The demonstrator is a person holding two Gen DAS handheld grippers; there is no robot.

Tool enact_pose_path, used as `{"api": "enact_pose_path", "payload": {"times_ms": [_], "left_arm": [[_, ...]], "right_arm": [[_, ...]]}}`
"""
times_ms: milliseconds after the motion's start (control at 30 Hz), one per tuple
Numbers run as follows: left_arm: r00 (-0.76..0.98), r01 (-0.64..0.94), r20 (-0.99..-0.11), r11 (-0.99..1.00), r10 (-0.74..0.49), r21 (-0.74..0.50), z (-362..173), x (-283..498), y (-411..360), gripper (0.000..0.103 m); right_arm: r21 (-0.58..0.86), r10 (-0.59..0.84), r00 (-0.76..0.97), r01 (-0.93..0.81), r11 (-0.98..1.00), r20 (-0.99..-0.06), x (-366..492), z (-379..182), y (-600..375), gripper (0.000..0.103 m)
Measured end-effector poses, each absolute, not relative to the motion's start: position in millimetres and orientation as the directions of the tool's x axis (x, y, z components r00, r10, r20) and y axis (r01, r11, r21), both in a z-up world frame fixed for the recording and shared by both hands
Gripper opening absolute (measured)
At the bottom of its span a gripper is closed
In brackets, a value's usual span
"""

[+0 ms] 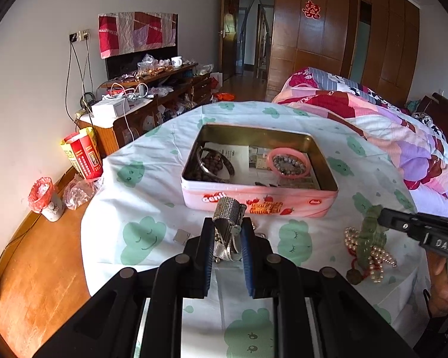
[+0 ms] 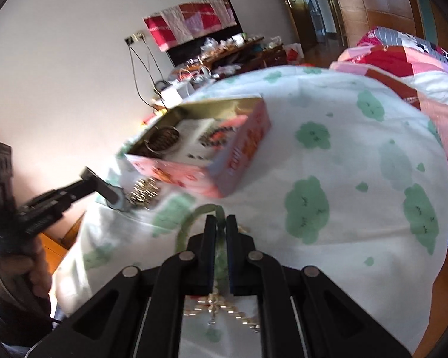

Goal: Organize jewelry
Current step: 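Carry the silver watch and jade bangle over the open tin with both tools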

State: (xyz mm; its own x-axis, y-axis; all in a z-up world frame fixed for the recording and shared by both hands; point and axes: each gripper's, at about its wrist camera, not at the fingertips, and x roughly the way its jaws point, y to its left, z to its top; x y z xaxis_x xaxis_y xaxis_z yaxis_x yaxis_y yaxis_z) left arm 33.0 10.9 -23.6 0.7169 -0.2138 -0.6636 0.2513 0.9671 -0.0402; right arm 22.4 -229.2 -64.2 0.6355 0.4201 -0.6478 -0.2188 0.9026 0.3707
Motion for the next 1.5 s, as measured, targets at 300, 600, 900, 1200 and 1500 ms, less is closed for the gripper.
{"api": "enact_pose_path", "payload": {"times_ms": [300,600,900,1200,1500], "left_arm": [[0.74,0.257,-0.636,0.966,-0.217,-0.031,-4,28,10,0.017],[0.736,0.262,-0.638,0.964,-0.225,-0.038,-5,29,10,0.017],[0.731,0.263,-0.644,0.964,-0.225,-0.039,-7,31,12,0.017],[0.728,0.273,-0.645,0.961,-0.234,-0.04,-9,29,7,0.017],[0.738,0.278,-0.631,0.96,-0.238,-0.037,-2,32,8,0.017]], "right_arm": [[0.318,0.405,0.701,-0.261,0.912,-0.587,8,-24,-218,0.008],[0.249,0.369,0.743,-0.274,0.929,-0.558,6,6,-218,0.008],[0.398,0.457,0.693,-0.26,0.88,-0.557,13,-7,-233,0.008],[0.426,0.458,0.669,-0.227,0.876,-0.586,18,-23,-243,0.008],[0.451,0.494,0.712,-0.274,0.85,-0.498,10,10,-248,0.007]]}}
